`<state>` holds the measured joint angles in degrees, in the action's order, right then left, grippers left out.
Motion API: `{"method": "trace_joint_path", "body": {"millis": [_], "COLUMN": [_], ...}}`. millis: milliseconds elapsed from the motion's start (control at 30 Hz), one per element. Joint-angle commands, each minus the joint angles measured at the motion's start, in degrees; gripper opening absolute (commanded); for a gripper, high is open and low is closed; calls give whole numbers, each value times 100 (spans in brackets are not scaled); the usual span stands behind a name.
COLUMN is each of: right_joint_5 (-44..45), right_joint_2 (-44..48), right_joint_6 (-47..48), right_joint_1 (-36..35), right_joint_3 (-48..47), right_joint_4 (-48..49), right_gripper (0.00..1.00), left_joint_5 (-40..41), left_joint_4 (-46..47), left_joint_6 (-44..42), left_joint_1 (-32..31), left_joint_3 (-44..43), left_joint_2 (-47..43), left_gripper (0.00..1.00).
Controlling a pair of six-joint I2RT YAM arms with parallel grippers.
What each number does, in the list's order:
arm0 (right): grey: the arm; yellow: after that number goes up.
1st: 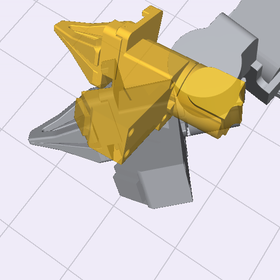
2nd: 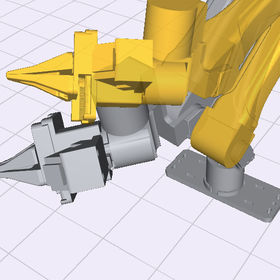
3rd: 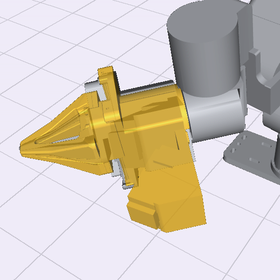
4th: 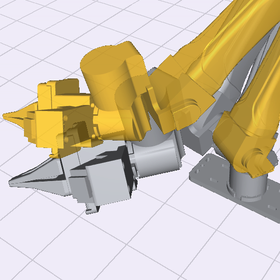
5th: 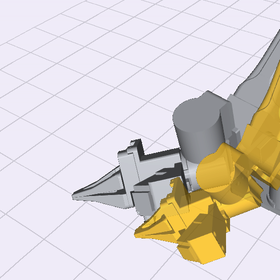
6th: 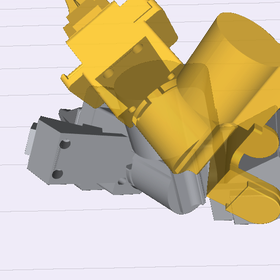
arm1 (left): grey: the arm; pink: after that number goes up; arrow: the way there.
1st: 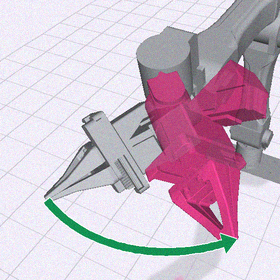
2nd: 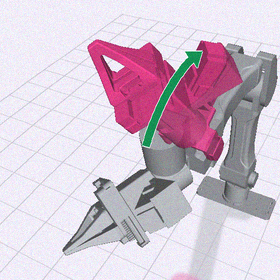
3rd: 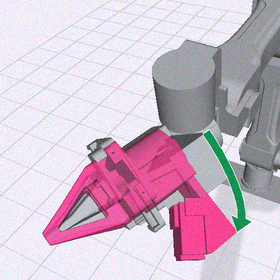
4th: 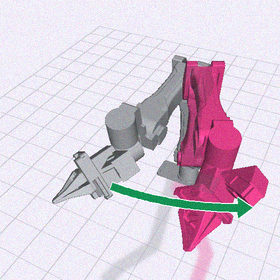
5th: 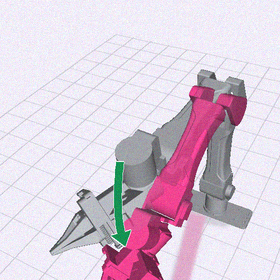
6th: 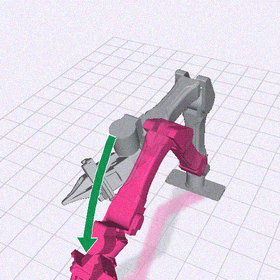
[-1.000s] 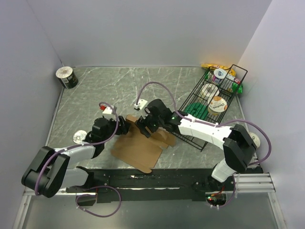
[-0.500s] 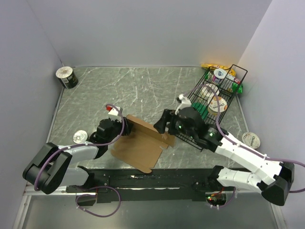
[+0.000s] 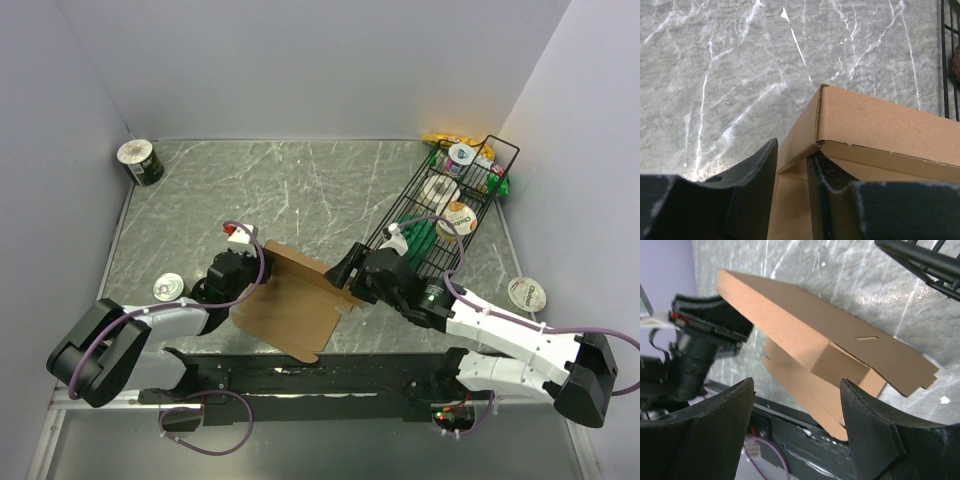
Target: Fold the paper box
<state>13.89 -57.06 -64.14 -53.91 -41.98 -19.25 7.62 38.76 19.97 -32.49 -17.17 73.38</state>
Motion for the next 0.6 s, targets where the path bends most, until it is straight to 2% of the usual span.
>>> {"method": "trace_joint_path", "body": {"millis": [0, 333, 567], "right_joint_5": [667, 791, 808], "right_joint_2": [-33, -341, -438], "right_joint_6": [-433, -608, -714], "right_joint_1": [-84, -111, -102], "right_joint_3": [58, 163, 401], "right_joint_4": [378, 536, 1019], "right_gripper": [76, 75, 75], "left_joint_5": [310, 284, 275], "left_joint_4": [272, 228, 219], "left_joint_6": [-81, -81, -81], "left_joint_1": [-82, -117, -152], "left_joint_3": [-50, -94, -76], "left_joint_2": [-184, -79, -96], "left_gripper": [34, 30, 29]}}
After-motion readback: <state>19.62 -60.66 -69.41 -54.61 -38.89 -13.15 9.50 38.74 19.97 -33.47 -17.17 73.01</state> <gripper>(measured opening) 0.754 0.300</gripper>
